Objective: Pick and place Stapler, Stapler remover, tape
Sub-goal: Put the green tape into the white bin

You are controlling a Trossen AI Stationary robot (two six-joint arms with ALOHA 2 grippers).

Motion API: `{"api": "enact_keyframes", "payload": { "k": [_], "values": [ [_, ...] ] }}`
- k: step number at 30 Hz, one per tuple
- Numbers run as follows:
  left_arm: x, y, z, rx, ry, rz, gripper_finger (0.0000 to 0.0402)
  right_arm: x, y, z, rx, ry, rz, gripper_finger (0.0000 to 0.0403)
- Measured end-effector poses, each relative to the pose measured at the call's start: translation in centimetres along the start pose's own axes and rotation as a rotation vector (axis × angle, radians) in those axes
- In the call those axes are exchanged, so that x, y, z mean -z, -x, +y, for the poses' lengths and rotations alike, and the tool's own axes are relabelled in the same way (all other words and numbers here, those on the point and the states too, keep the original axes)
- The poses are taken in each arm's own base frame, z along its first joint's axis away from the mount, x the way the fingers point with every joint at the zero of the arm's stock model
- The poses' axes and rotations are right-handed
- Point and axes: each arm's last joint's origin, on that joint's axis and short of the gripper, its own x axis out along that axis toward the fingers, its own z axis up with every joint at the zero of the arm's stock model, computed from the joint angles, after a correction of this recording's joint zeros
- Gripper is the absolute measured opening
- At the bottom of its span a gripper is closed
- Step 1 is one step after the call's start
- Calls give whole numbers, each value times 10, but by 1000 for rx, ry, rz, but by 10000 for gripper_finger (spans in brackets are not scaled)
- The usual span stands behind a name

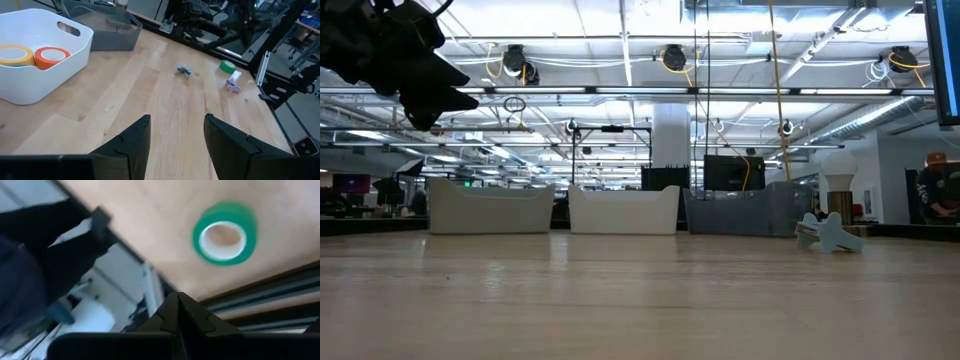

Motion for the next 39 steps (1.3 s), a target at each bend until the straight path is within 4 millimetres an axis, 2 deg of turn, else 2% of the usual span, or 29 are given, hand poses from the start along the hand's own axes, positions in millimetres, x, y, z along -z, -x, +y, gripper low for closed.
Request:
{"api": "enact_keyframes", "payload": {
  "k": [4,9,23,27,35,39],
  "values": [
    [0,0,0,-6,4,-2,182,1,-14,-4,80,-39,-108,0],
    [0,0,0,-6,9,-2,182,-3,-17,-11,149,-106,-266,0],
    [0,0,0,-5,12,-4,182,-1,-17,-13,187,-73,-178,8],
    [0,0,0,-5,12,-4,182,-1,-18,-13,180,-64,-178,37],
    [0,0,0,-6,11,-2,182,-3,-21,-16,183,-86,-179,145],
    [0,0,0,-8,6,2,182,-8,-30,-22,154,-89,-170,182]
  ]
}}
